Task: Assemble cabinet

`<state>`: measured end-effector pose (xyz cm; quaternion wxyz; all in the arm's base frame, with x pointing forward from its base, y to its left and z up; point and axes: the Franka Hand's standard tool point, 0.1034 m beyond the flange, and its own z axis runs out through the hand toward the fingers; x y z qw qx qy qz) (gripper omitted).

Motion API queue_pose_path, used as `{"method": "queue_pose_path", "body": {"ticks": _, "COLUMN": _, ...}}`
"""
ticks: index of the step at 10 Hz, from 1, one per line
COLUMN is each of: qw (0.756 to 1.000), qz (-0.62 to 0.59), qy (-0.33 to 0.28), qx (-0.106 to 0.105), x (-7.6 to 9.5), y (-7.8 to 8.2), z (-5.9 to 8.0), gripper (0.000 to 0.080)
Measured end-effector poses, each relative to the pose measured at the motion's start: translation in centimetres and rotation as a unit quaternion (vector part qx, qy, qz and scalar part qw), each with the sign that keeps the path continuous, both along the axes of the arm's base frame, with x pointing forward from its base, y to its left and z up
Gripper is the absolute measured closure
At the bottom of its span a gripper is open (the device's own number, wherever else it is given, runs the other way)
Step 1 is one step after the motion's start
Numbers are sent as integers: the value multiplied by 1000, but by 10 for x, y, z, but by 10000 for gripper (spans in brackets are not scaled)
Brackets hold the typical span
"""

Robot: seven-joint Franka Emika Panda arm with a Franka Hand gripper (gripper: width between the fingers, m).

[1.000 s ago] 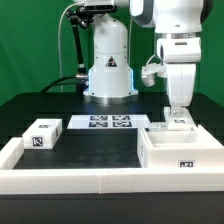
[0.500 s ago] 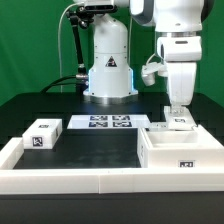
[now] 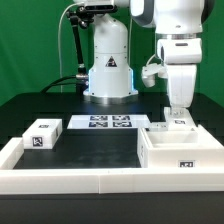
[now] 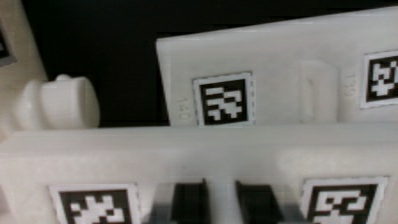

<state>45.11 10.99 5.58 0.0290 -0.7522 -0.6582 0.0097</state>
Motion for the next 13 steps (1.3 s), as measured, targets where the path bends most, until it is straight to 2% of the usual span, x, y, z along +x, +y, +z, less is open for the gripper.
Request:
{"method": "queue_pose_path", "body": {"ticks": 6, "qw": 1000, "qz": -6, "qy": -8, "qx": 4, "x": -4, "y": 0, "z": -3, "gripper": 729}}
{"method": "queue_pose_path", "body": {"ticks": 9, "qw": 1000, "qz": -3, "qy": -15, "qx": 3, "x": -2, "y": 1, "z": 3, "gripper": 729}}
{"method": "queue_pose_path", "body": {"ticks": 13, "qw": 1000, "qz": -4, "qy": -13, "qx": 3, "x": -3, "y": 1, "z": 1, "gripper": 729}}
